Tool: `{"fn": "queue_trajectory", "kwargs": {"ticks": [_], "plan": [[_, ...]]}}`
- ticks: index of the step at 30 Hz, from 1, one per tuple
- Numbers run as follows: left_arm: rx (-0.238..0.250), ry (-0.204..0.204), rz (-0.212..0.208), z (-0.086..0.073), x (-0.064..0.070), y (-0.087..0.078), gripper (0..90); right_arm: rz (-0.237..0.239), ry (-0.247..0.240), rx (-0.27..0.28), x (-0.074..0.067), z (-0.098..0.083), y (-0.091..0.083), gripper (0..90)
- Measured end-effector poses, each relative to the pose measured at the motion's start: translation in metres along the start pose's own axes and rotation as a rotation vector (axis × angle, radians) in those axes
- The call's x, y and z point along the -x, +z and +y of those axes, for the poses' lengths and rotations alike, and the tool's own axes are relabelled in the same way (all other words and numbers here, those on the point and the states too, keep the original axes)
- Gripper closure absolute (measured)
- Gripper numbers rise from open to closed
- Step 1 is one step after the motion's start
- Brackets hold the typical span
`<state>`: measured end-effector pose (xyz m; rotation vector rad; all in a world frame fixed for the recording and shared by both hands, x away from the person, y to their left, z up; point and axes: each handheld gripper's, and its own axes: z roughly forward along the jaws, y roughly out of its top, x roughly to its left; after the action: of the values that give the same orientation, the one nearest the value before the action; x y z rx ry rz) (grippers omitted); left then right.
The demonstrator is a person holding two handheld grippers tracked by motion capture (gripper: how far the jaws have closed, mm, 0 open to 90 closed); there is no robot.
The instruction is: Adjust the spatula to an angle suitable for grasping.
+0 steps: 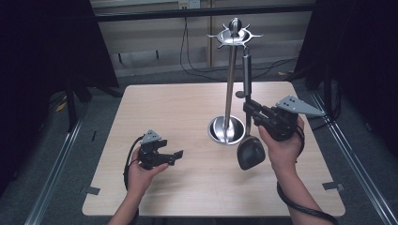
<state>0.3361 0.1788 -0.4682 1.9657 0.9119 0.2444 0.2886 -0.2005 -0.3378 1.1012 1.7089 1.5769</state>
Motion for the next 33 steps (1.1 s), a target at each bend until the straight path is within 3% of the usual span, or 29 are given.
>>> {"fn": "queue_trajectory", "kwargs": {"ticks": [33], "plan": [[0.001,0.000,0.001,0.000,0.000,0.000,14.6,-0.009,0.008,-0.004,0.000,-0.004,0.018,75.5]]}}
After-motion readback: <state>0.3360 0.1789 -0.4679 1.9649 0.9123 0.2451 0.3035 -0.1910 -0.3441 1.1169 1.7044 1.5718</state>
